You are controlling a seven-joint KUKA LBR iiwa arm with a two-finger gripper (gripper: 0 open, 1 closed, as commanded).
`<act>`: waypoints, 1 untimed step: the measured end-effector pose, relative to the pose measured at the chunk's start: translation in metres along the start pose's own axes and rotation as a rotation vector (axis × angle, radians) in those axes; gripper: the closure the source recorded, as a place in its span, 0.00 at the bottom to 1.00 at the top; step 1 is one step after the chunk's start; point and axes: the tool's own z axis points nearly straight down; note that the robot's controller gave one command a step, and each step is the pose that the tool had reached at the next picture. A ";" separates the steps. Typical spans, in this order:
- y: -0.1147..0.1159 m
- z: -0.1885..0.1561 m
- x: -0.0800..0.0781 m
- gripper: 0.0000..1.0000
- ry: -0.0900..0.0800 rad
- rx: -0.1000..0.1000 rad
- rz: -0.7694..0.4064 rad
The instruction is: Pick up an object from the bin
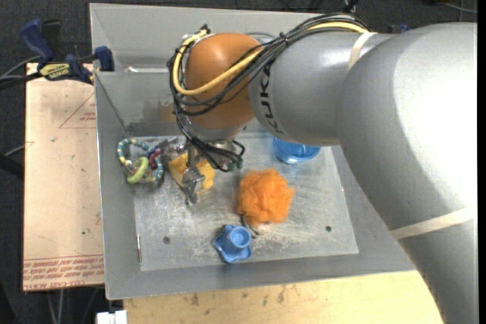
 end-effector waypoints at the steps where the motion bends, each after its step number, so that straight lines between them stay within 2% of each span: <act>1: -0.009 -0.046 0.006 1.00 0.013 -0.002 0.019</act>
Offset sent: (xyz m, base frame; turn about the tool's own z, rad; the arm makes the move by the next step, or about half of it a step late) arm 0.0172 -0.0062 0.1165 0.0424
